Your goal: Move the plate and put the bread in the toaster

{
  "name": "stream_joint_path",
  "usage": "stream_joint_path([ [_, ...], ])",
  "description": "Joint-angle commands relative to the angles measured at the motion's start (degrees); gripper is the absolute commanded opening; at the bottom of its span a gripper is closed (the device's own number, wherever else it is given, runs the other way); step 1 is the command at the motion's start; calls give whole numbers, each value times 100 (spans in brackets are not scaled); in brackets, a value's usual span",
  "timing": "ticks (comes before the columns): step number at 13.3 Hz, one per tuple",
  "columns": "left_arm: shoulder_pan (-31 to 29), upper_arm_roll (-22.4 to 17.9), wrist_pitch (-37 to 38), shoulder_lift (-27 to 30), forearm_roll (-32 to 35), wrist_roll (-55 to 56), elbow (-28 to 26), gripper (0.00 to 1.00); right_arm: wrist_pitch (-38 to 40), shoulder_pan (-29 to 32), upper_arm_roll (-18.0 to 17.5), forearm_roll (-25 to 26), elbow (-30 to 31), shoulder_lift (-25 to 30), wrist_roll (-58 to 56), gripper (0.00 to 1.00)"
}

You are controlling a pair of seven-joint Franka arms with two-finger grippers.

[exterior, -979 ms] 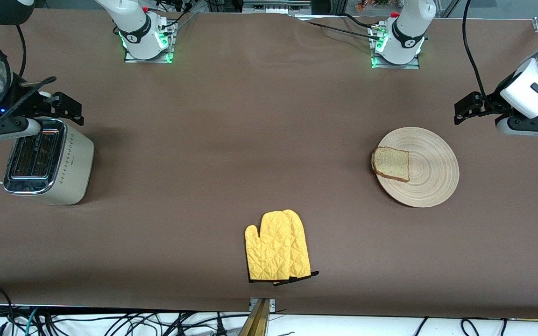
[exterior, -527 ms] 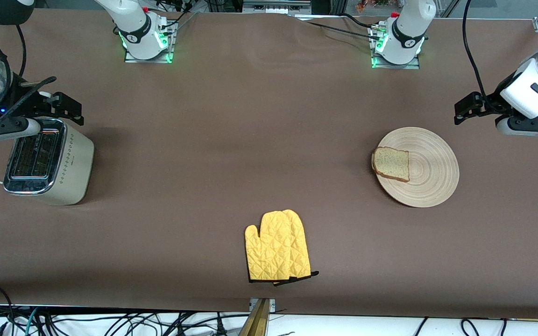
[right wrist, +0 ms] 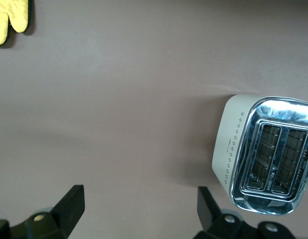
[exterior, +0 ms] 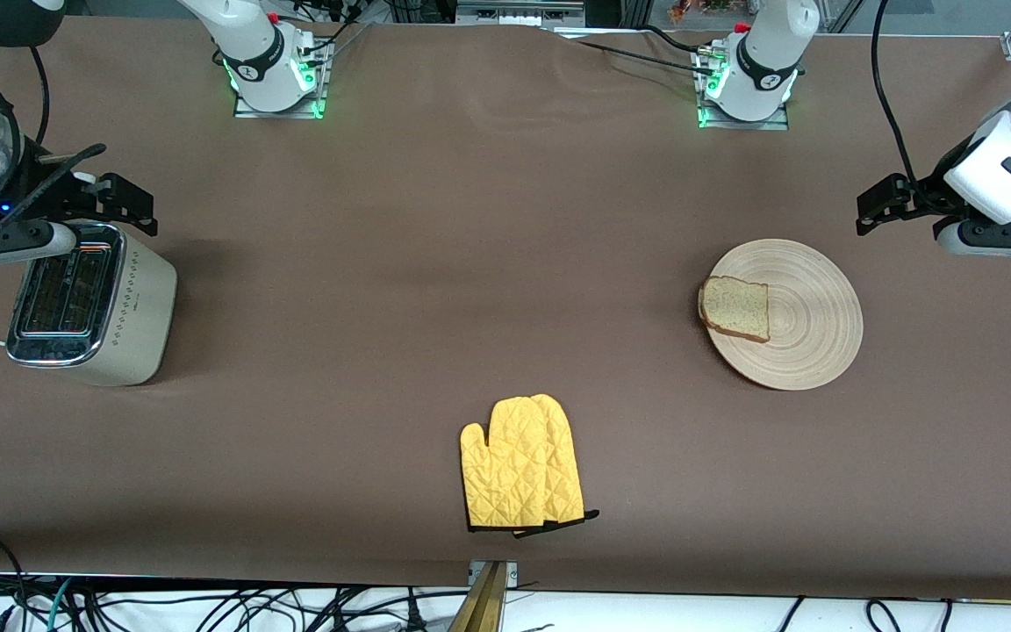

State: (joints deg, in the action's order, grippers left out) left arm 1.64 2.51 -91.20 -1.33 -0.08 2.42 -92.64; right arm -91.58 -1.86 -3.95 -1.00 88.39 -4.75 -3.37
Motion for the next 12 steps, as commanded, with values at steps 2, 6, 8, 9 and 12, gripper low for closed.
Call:
stream_joint_path([
  [2,-23,-14,15,-61,-62,-110,115,100,52,-7,8,56,38,70,46,100],
  [6,-23,-14,15,-61,-62,-110,114,100,52,-7,8,56,38,70,46,100],
  [8,-23,-14,15,-61,-62,-110,114,100,52,-7,-1,56,38,70,55,100],
  [9,-32,-14,15,-61,-62,-110,114,100,52,-7,-1,47,38,70,55,100],
  [12,-49,-49,24,-157,-62,-110,114,100,52,-7,-1,56,38,70,46,100],
])
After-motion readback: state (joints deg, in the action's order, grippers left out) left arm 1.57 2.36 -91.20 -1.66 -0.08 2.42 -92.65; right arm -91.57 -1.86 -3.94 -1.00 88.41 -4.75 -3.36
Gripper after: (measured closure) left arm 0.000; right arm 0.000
